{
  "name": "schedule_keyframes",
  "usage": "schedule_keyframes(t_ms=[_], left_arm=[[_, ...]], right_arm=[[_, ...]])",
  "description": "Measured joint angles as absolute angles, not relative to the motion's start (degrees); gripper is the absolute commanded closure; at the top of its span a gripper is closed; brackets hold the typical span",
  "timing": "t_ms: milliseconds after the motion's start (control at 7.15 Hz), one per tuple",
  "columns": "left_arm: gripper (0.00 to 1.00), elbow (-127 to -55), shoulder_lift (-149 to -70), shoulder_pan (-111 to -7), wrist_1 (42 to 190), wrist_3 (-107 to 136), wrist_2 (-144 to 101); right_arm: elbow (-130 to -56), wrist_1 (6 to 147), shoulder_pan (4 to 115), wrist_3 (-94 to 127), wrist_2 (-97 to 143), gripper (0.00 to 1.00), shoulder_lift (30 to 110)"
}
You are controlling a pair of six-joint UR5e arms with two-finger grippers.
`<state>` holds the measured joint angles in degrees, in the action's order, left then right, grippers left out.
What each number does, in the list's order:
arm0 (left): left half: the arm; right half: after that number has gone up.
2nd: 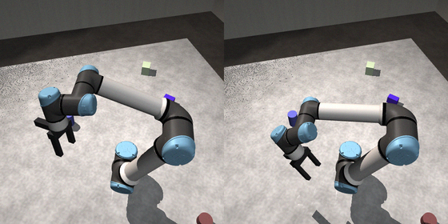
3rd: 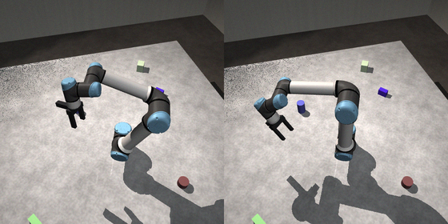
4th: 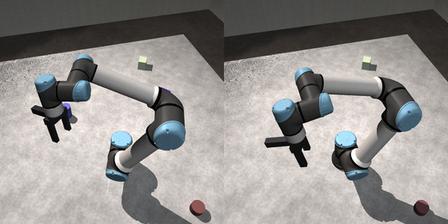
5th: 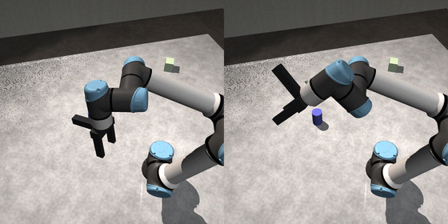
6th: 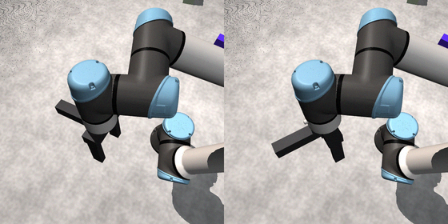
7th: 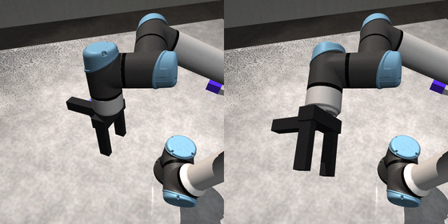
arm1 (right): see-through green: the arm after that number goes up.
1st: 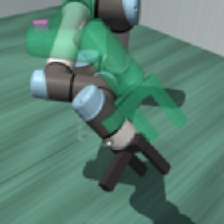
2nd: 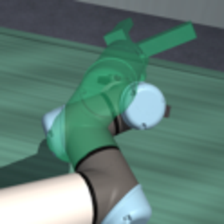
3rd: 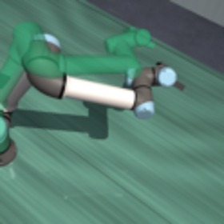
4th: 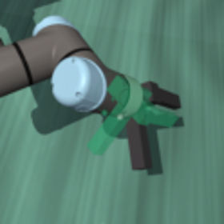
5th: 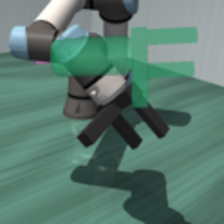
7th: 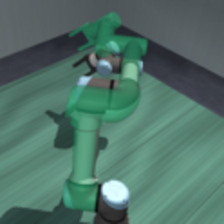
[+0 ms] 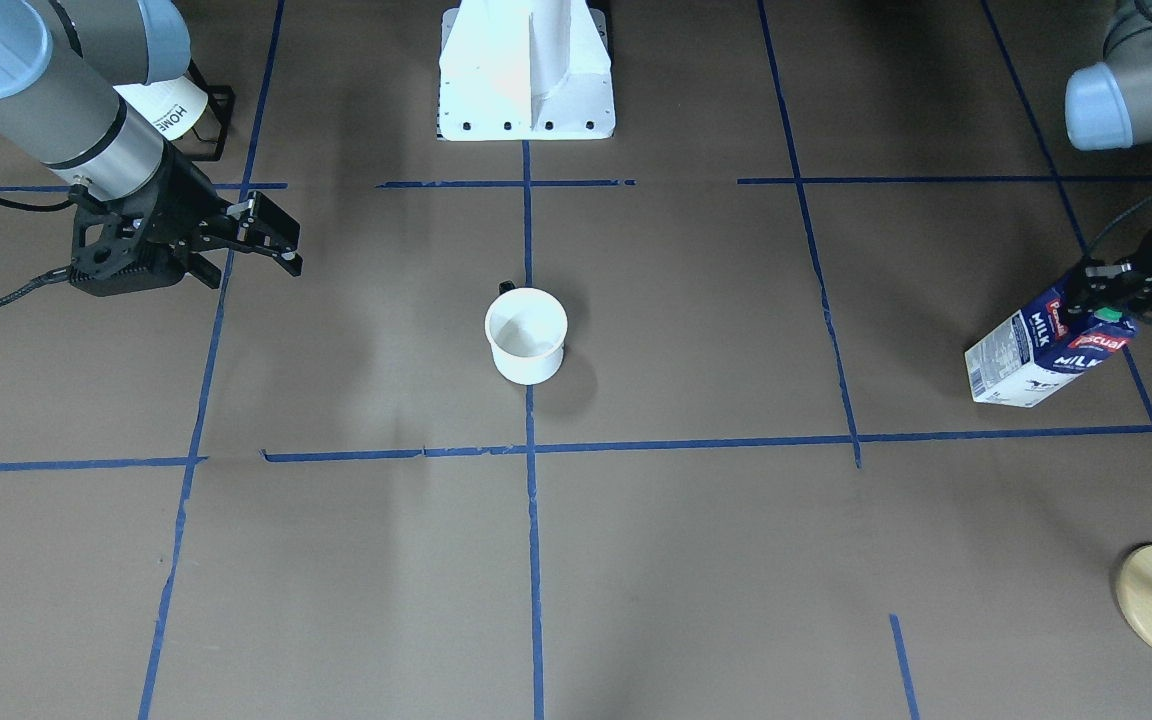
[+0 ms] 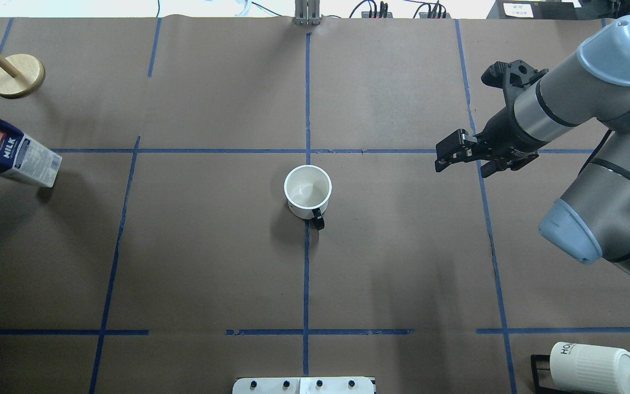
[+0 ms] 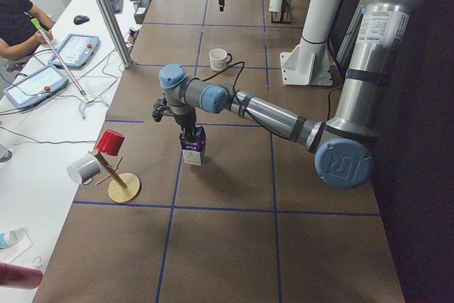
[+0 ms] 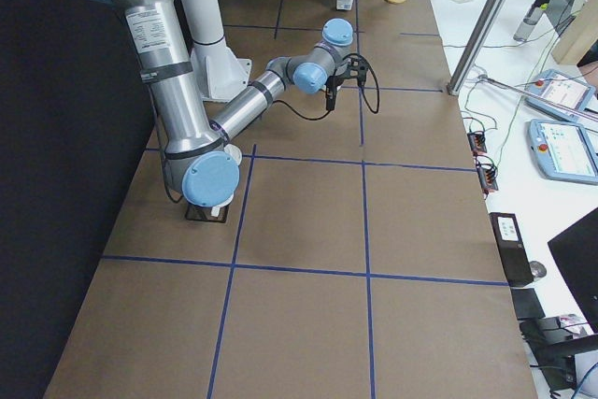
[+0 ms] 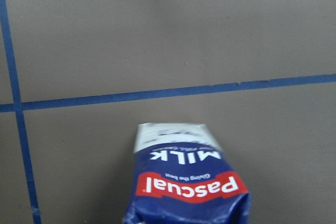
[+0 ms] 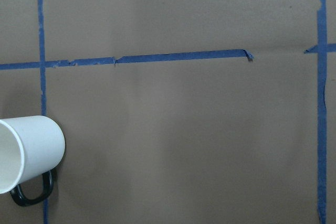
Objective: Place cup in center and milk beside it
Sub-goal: 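Carry the milk carton with the left gripper beside the mug and set it down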
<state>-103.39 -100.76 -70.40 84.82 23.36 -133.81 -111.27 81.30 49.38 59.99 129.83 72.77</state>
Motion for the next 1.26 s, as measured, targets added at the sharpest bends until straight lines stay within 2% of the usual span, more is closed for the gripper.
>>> schedule_keyframes(t_ms=[280,419,699,839,1118,1258], left_arm=[[1.0,-111.2,-107.9,-64.7,81.2,42.4,-133.8],[1.0,-112.1,-114.3,-57.4,79.3,52.9,-131.7],[1.0,-106.1,-127.0,-45.1,78.1,65.5,-123.3],[1.0,-102.3,-131.3,-42.3,78.3,68.1,-121.3],[0.97,-98.5,-135.2,-39.9,78.5,69.7,-120.1],[0.69,-97.5,-136.2,-38.9,78.6,70.3,-119.9]], right_arm=[[-112.2,81.3,49.4,59.4,130.0,0.0,74.1],[-112.7,81.2,49.5,59.2,130.1,0.0,75.0],[-112.9,81.2,49.5,59.0,130.0,0.0,75.8],[-112.9,81.2,49.4,59.0,130.0,0.0,75.9],[-112.9,81.2,49.3,59.0,129.9,0.0,75.9],[-112.8,81.2,49.3,59.1,129.9,0.0,75.9]])
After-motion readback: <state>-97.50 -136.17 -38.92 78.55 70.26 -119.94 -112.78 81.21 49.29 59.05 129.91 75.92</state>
